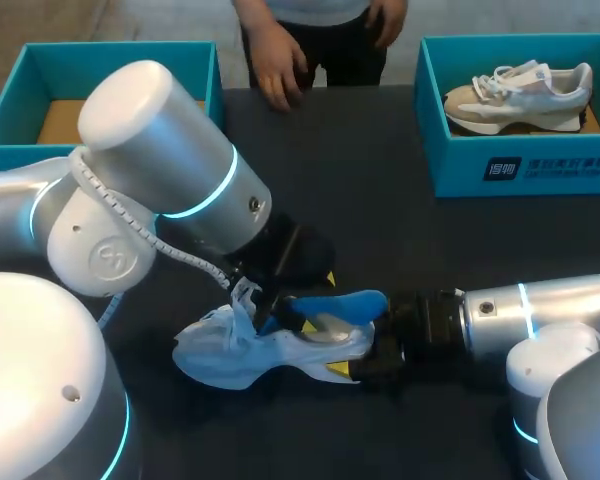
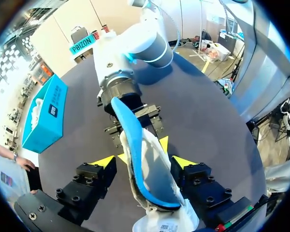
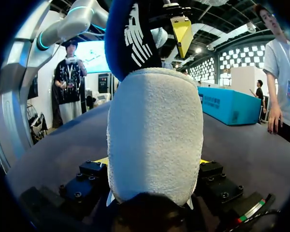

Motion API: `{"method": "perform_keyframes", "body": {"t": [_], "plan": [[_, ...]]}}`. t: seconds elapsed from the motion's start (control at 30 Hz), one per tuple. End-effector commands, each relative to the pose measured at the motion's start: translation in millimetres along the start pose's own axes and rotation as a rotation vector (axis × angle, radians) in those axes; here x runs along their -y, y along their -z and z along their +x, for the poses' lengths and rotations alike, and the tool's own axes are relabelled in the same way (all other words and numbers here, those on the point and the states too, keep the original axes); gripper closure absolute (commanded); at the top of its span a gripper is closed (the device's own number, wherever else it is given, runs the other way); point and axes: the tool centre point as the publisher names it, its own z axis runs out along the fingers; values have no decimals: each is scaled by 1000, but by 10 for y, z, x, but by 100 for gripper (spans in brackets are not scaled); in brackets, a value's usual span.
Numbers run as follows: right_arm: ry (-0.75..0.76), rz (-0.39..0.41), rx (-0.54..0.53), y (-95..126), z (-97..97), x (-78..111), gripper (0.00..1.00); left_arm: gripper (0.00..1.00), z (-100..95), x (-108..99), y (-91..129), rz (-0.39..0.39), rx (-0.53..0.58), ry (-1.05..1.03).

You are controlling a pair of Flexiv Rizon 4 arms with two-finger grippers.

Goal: Take the shoe out of the shoebox, open the shoe tongue, remove and reinsert the insole, then place the shoe into the shoebox

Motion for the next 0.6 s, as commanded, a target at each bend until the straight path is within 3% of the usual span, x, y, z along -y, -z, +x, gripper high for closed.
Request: {"method": "perform_keyframes", "body": {"t": [0.03, 0.3, 0.4, 0.6], "plan": [[0, 3, 2, -6, 11, -6, 100, 29, -91, 54, -127, -7, -13, 1], [0, 3, 2, -6, 11, -6, 100, 37, -97, 127, -193, 1, -31, -7], [0, 3, 2, -6, 11, -6, 100, 51, -99, 140, -213, -4, -28, -8], [0, 3, 2, -6, 11, -6, 100, 54, -119, 141, -245, -10, -28, -2]]}}
